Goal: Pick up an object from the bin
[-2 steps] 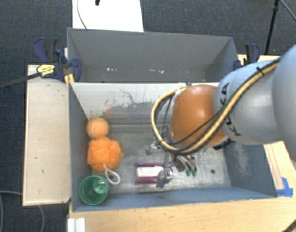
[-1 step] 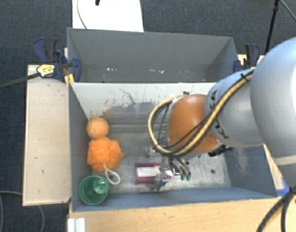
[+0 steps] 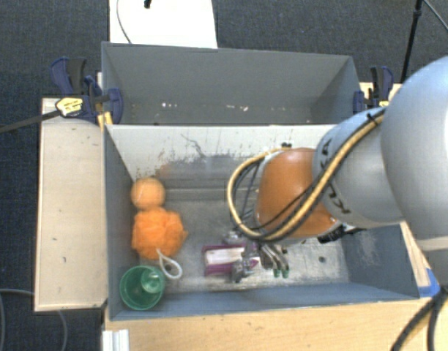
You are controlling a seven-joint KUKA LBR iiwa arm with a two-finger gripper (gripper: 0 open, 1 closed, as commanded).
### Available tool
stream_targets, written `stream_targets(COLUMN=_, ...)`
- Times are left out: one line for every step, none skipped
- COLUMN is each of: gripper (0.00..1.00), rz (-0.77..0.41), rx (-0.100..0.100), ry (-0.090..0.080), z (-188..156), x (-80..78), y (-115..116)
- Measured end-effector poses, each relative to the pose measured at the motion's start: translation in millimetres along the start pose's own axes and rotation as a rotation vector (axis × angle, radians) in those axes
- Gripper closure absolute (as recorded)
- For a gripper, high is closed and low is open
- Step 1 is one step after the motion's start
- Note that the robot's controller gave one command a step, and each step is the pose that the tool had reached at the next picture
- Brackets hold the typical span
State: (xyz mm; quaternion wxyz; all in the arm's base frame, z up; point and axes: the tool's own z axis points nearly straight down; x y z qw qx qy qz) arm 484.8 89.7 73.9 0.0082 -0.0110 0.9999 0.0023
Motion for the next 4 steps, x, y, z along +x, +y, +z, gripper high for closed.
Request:
stream_targets(gripper=1.00, rz=0.000, rx=0.000, ry=0.000, z=0.0, x=0.0, y=0.0)
stream_targets(gripper=1.00, rz=0.000, rx=0.000, ry=0.001, z=-0.6, x=-0.2, y=0.1)
stream_targets(gripper=1.00, rz=0.000, rx=0.001, ry=0.004, z=-1.3, x=-0.7, y=0.3)
stream_targets(gripper=1.00, rz=0.000, rx=0.003, ry=0.015, z=-6.2, x=1.4, y=-0.1)
